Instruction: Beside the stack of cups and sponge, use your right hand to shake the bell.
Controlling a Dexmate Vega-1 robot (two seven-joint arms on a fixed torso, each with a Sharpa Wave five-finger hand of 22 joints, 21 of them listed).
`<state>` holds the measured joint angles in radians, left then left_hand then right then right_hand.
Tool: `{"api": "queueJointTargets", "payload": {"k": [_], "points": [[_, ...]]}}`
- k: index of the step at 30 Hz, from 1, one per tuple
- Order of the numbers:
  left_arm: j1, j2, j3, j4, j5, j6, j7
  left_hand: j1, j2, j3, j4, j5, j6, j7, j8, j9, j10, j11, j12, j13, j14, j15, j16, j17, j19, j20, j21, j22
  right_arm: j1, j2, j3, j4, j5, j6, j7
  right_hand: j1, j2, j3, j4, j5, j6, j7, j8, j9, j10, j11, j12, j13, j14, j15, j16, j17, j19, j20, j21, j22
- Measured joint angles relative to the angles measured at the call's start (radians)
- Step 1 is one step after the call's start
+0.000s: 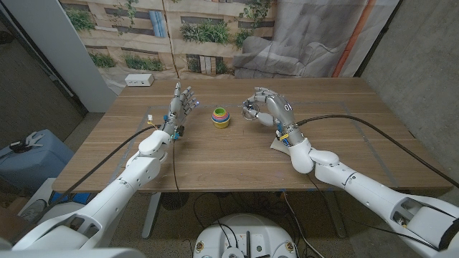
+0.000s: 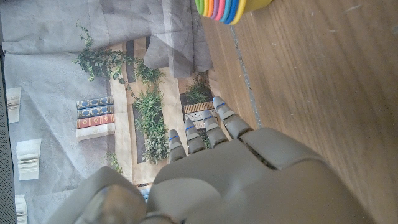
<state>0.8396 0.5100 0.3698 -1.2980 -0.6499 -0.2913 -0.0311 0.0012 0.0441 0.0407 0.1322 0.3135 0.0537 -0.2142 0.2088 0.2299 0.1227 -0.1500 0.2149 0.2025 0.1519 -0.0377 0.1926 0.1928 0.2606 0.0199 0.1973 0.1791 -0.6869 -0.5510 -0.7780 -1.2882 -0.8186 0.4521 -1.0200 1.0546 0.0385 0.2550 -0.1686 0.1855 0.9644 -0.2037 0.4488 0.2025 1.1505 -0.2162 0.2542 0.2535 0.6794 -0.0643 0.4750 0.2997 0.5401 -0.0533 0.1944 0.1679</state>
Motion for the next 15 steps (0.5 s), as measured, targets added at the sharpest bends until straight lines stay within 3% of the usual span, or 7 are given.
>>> {"api": "queueJointTargets", "payload": {"k": [9, 15], "points": [[0.0, 0.0, 0.0, 0.0, 0.0, 0.0, 0.0, 0.0, 0.0, 0.0, 0.0, 0.0, 0.0, 0.0, 0.0, 0.0, 0.0, 0.0, 0.0, 0.0, 0.0, 0.0, 0.0, 0.0, 0.0, 0.0, 0.0, 0.0, 0.015, -0.01, -0.028, 0.007, 0.002, -0.022, -0.024, 0.004, 0.004, -0.001, 0.001, 0.0, 0.0, 0.0, -0.002, 0.0, 0.0, 0.0, -0.008, 0.0, 0.0, 0.0, 0.0, 0.0, 0.0, 0.0, 0.0, 0.0], [0.0, 0.0, 0.0, 0.0, 0.0, 0.0, 0.0, 0.0, 0.0, 0.0, 0.0, 0.0, 0.0, 0.0, 0.0, 0.0, 0.0, 0.0, 0.0, 0.0, 0.0, 0.0, 0.0, 0.0, 0.0, 0.0, 0.0, 0.0, 0.011, -0.017, -0.029, -0.001, 0.057, -0.007, 0.009, 0.004, 0.004, -0.006, 0.006, 0.0, 0.0, 0.0, -0.003, 0.0, 0.0, 0.0, -0.008, 0.0, 0.0, 0.0, 0.0, 0.0, 0.0, 0.0, 0.0, 0.0]]}}
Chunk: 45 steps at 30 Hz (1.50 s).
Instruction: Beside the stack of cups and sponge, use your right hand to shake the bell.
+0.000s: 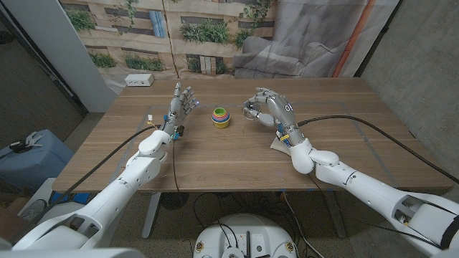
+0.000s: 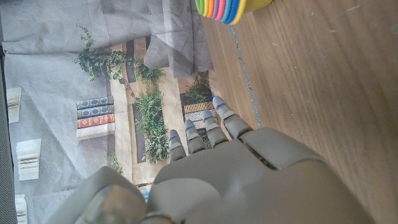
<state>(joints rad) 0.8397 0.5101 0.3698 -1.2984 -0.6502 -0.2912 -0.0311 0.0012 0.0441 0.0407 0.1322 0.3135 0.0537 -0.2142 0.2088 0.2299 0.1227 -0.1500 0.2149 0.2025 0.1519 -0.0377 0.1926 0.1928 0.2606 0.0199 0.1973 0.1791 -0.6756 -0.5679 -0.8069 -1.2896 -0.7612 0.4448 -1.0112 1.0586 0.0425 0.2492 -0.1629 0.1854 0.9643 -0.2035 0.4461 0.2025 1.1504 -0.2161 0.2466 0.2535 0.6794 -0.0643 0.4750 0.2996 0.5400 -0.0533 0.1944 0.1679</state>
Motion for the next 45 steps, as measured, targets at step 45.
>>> {"api": "queueJointTargets", "payload": {"k": [45], "points": [[0.0, 0.0, 0.0, 0.001, 0.0, 0.0, 0.0, 0.0, 0.0, 0.0, 0.0, 0.0, 0.0, 0.0, 0.0, 0.0, 0.0, 0.0, 0.0, 0.0, 0.0, 0.0, 0.0, 0.0, 0.0, 0.0, 0.0, 0.0, -0.261, -0.02, 0.228, -0.332, 0.448, -0.072, 0.494, -0.055, -0.001, -0.029, 0.029, 0.0, -0.015, 0.004, -0.007, 0.0, -0.007, 0.0, -0.007, 0.005, -0.008, 0.0, -0.015, 0.0, -0.011, 0.003, 0.0, 0.0]]}}
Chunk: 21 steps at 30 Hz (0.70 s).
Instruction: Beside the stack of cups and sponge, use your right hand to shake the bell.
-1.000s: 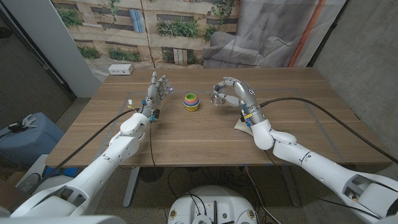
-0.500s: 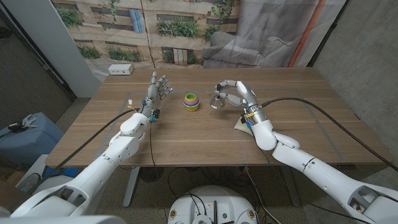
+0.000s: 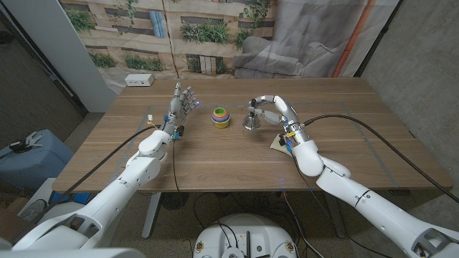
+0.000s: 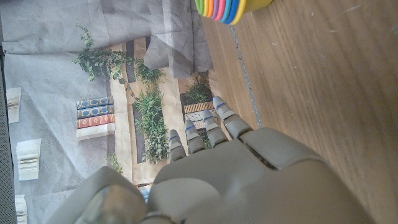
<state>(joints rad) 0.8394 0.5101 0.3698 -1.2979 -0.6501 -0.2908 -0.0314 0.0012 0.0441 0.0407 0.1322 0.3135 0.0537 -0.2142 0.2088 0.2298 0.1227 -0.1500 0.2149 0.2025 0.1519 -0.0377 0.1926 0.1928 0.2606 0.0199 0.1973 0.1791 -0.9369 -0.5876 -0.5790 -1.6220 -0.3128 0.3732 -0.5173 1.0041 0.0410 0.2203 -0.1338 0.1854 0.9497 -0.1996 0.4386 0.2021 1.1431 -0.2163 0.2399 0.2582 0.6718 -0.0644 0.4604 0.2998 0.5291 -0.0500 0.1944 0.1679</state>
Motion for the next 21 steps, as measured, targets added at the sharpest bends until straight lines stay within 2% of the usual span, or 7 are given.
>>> {"api": "queueJointTargets", "payload": {"k": [21], "points": [[0.0, 0.0, 0.0, -0.001, 0.0, 0.001, 0.0, 0.0, 0.0, 0.0, 0.0, 0.0, 0.0, 0.0, 0.0, 0.0, 0.0, 0.0, 0.0, 0.0, 0.0, 0.0, 0.0, 0.0, 0.0, 0.0, 0.0, 0.0, -0.081, -0.021, 0.02, -0.087, -0.056, -0.056, 0.031, 0.0, 0.0, 0.0, 0.0, 0.0, 0.004, 0.004, 0.0, 0.0, 0.0, 0.0, 0.0, 0.002, 0.0, 0.0, -0.006, 0.0, 0.0, 0.0, 0.0, 0.0]]}}
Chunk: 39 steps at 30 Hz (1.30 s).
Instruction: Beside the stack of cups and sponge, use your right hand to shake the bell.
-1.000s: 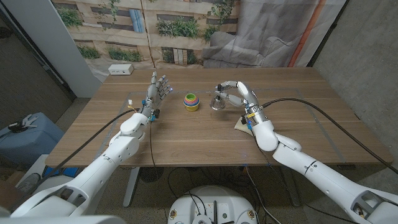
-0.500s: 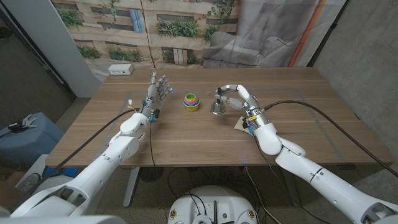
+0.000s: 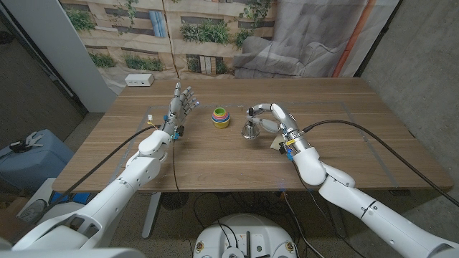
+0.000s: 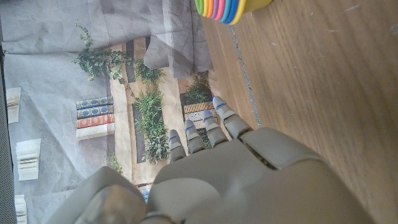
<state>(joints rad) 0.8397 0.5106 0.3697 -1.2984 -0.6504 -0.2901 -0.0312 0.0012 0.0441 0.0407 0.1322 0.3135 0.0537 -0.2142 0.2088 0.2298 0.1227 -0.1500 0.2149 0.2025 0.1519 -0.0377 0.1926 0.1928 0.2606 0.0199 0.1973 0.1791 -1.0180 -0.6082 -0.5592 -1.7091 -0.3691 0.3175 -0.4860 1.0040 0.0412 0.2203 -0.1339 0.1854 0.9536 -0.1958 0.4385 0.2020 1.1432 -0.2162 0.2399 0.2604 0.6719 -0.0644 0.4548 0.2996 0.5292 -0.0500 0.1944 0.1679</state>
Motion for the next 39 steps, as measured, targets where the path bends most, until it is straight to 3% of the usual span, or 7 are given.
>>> {"api": "queueJointTargets", "payload": {"k": [18, 39], "points": [[0.0, 0.0, 0.0, 0.0, 0.0, 0.0, 0.0, 0.0, 0.0, 0.0, 0.0, 0.0, 0.0, 0.0, 0.0, 0.0, 0.0, 0.0, 0.0, 0.0, 0.0, 0.0, 0.0, 0.0, 0.0, 0.0, 0.0, 0.0, -0.015, -0.003, -0.043, 0.004, -0.116, -0.04, -0.05, -0.011, 0.011, 0.0, 0.0, 0.0, 0.0, 0.0, -0.001, 0.001, 0.0, 0.0, 0.0, 0.003, 0.0, 0.0, 0.001, 0.0, 0.0, 0.0, 0.0, 0.0], [0.0, 0.0, 0.0, 0.0, 0.0, -0.001, -0.001, 0.0, 0.0, 0.0, 0.0, 0.0, 0.0, 0.0, 0.0, 0.0, 0.0, 0.0, 0.0, 0.0, 0.0, 0.0, 0.0, 0.0, 0.0, 0.0, 0.0, 0.0, -0.013, -0.002, -0.089, 0.039, -0.178, -0.055, -0.102, -0.019, 0.019, 0.0, 0.0, 0.0, 0.0, 0.0, -0.001, -0.002, 0.0, 0.0, 0.0, 0.002, 0.0, 0.0, 0.001, 0.0, 0.0, 0.0, 0.0, 0.0]]}}
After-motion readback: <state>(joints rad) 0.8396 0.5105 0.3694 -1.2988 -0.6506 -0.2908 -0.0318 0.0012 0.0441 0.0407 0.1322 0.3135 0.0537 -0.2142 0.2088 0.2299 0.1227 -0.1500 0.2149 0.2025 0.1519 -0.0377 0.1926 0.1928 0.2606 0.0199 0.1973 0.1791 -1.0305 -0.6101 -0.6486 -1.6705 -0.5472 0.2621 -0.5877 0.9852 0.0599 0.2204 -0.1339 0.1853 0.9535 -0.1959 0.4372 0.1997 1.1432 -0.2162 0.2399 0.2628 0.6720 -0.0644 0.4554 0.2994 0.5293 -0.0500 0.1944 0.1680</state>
